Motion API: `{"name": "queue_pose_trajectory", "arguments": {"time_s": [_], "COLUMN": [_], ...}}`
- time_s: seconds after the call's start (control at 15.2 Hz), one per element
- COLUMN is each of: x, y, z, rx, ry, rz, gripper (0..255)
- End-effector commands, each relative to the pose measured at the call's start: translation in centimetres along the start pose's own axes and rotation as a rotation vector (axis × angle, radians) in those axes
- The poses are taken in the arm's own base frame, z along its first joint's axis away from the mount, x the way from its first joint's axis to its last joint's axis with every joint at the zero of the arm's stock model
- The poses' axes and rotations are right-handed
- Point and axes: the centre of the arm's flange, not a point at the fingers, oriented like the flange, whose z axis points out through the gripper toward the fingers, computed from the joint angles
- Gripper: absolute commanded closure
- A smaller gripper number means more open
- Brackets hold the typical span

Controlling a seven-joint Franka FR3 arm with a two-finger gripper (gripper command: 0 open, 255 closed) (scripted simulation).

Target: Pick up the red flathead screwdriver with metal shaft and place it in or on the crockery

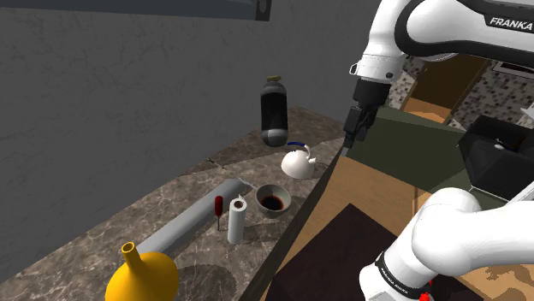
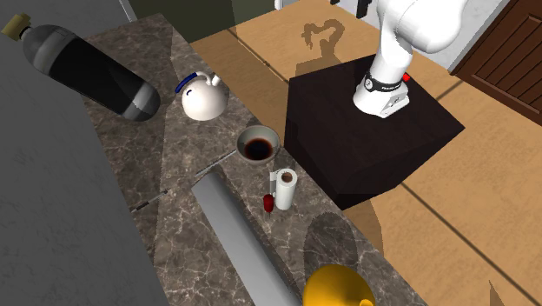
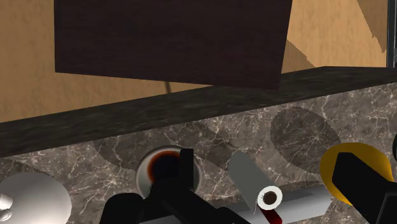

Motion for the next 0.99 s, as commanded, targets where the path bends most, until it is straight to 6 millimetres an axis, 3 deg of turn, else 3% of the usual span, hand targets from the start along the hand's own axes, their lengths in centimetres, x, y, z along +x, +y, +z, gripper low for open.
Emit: {"name": "queue_pose_trajectory", "arguments": {"time_s": [0.0,0.92], "x": [0.0,11.5], "y": [0.0,-7.8], "z": [0.0,12.0], "rx": [0.0,-0.052], "ry": [0.0,0.048], "rz": [0.0,0.031], "gripper": [0,0]}}
